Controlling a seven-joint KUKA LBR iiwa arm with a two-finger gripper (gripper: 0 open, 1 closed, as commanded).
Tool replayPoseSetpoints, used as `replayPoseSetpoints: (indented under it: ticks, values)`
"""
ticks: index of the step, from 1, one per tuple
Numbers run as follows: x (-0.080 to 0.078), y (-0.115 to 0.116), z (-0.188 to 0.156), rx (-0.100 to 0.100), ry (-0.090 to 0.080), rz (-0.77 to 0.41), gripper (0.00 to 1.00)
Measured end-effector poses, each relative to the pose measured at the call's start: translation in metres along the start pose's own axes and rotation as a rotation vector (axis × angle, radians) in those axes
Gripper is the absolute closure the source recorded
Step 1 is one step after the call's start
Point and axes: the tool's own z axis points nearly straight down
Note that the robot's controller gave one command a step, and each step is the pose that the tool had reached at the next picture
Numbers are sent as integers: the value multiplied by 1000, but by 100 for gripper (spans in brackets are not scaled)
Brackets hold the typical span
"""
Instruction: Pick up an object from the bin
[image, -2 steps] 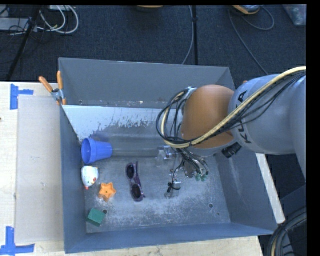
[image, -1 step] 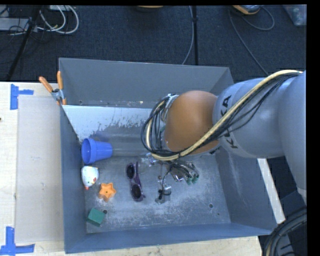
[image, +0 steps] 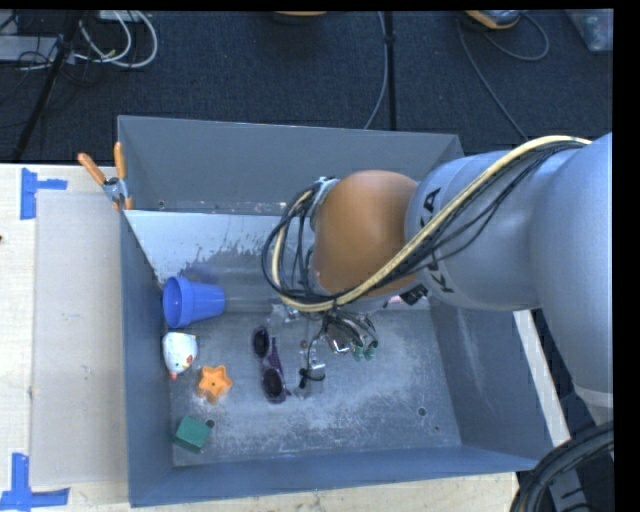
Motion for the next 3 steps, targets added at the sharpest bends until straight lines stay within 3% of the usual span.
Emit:
replayPoseSetpoints:
  ticks: [1, 2, 3]
  values:
    - [-7, 8, 23, 0, 0, -286, 0]
    - [-7, 2, 58, -2, 2, -457, 100]
    - [-7, 2, 58, -2, 2, -457, 100]
